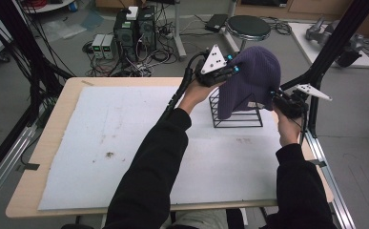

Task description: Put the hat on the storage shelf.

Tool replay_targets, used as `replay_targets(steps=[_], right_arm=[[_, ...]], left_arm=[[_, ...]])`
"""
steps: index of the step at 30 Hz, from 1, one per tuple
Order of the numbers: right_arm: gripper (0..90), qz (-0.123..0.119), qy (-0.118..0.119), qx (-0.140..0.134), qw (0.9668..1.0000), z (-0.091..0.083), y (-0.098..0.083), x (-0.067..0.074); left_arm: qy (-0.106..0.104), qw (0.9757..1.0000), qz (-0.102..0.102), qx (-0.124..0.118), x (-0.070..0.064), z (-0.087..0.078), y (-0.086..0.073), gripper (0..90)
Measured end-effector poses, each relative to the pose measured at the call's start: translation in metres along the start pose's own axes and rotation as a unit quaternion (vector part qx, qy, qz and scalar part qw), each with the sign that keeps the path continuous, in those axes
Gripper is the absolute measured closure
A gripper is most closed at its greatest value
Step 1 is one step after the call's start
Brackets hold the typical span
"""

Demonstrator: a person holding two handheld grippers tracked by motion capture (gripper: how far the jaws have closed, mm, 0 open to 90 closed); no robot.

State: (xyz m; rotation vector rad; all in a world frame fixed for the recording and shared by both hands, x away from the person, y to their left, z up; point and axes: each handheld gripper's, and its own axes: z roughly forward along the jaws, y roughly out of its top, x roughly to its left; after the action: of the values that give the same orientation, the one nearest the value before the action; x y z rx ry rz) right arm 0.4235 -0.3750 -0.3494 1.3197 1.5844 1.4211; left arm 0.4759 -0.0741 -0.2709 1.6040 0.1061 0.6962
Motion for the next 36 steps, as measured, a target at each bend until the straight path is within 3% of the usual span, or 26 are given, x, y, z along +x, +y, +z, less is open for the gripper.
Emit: replay_targets(steps=[13,21,26,36], right_arm=[[79.7,0.001,-0.008,0.028,0.9996,0.003,-0.024,-0.004],[79.3,0.004,-0.013,0.057,0.9983,0.008,-0.029,-0.006],[78.9,0.007,-0.020,0.089,0.9958,0.012,-0.033,-0.007],[77.8,0.017,-0.021,0.113,0.9932,0.017,-0.038,-0.009]], left_arm=[[-0.022,0.9994,-0.010,0.026,-0.011,0.004,-0.024,75.3],[-0.028,0.9987,-0.012,0.041,-0.013,0.004,-0.033,75.3],[-0.033,0.9976,-0.012,0.060,-0.015,0.004,-0.042,75.1],[-0.040,0.9965,-0.017,0.072,-0.016,0.001,-0.051,74.0]])
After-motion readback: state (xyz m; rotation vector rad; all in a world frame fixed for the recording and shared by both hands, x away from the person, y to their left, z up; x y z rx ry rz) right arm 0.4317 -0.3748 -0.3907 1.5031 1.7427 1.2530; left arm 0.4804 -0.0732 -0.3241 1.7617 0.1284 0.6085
